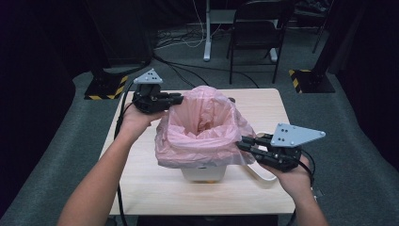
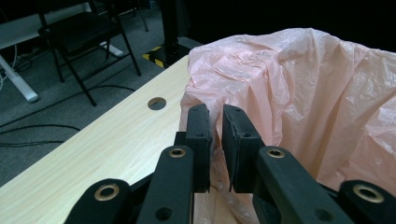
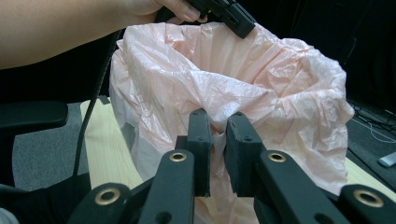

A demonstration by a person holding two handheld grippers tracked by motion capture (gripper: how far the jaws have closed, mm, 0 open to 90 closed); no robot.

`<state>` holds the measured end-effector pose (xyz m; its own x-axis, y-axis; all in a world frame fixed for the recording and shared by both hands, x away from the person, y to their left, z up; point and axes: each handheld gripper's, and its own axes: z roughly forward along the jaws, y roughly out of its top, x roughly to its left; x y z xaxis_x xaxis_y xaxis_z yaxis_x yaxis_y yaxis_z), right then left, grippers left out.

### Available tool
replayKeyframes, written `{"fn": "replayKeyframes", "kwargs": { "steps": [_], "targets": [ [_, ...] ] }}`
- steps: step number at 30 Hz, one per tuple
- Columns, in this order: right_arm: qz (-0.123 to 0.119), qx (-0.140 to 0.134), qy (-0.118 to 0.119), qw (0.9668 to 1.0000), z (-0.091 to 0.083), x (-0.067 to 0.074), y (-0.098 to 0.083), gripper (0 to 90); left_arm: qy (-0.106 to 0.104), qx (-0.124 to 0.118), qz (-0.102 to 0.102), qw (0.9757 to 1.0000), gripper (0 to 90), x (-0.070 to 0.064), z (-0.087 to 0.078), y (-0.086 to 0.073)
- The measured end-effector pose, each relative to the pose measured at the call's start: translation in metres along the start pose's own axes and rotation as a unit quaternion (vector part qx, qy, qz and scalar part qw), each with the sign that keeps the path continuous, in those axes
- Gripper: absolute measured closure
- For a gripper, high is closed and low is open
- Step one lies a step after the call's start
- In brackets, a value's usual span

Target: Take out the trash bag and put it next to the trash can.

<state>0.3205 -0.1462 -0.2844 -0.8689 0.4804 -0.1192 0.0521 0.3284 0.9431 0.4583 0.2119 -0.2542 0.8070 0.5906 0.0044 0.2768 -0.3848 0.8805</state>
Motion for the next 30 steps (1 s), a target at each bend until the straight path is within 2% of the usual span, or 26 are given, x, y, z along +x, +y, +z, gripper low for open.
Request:
{"fn": "replayKeyframes", "kwargs": {
  "steps": [8,13,20,30],
  "targets": [
    [-0.009,0.000,-0.006,0.9999,-0.001,0.001,0.006,81.9,0.010,-0.009,0.001,0.9999,83.8,0.002,-0.002,0.006],
    [-0.013,0.001,-0.008,0.9999,-0.001,0.000,0.009,82.4,0.009,-0.004,0.006,0.9999,88.3,0.002,0.001,0.006],
    [-0.011,-0.002,-0.009,0.9999,0.000,-0.002,0.008,83.2,0.010,-0.005,0.010,0.9999,89.9,0.002,0.001,0.008],
    [-0.018,-0.004,-0.014,0.9997,-0.003,-0.002,0.013,84.5,0.011,-0.014,0.015,0.9997,89.9,0.000,-0.010,0.014]
  ]
}}
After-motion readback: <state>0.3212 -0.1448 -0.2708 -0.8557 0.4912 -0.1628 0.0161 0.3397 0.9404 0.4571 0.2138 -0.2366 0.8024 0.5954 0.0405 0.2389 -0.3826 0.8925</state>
